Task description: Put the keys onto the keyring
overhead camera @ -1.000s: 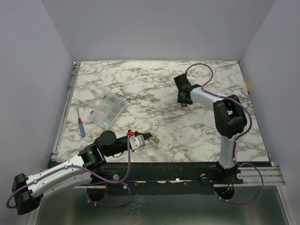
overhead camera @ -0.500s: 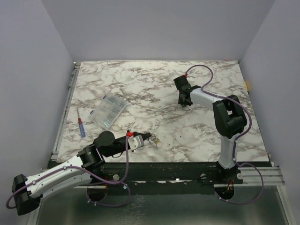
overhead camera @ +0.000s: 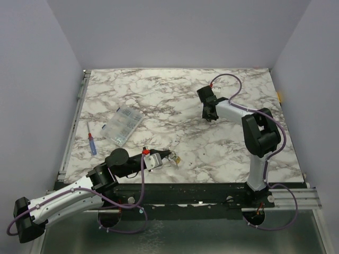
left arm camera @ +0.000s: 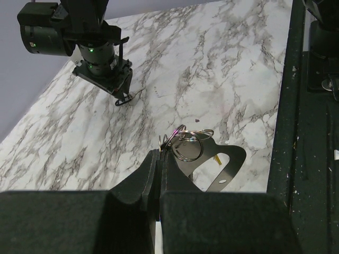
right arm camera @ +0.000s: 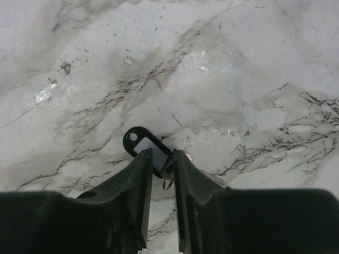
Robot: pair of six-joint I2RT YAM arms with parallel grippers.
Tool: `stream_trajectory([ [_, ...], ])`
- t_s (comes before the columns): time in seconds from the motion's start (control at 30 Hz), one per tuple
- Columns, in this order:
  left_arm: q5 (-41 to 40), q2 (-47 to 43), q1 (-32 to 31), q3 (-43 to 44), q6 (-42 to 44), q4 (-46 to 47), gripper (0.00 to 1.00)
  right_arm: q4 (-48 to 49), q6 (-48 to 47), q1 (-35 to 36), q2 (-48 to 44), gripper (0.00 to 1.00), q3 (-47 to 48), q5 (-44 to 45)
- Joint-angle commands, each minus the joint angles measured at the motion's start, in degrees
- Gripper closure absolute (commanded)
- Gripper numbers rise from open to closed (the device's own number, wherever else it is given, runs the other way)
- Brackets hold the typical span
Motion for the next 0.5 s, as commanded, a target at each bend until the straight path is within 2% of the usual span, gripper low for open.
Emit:
stream_trajectory([
  [0.0, 1.20, -0.95, -0.38, -0.25, 0.45, 1.89, 1.00, -1.35, 0.92, -0.32, -3.10, 0.71, -1.43, 0.14],
  [0.23, 1.18, -1.01, -0.39, -0.21, 0.42, 1.80, 1.00, -0.76, 1.53, -0.33, -4.06, 0.73, -2.37, 0.10],
  [0.37, 1.04, -1.06, -0.43, -0.30, 0.42, 1.83, 1.00, -0.23, 1.80, -0.35, -5.26, 0.62, -3.90, 1.59],
  [0.47, 1.21, -0.93, -0.43, -0.21, 0.41, 1.87, 1.00, -0.13, 1.96, -0.36, -6.15, 0.59, -4.87, 2.34],
])
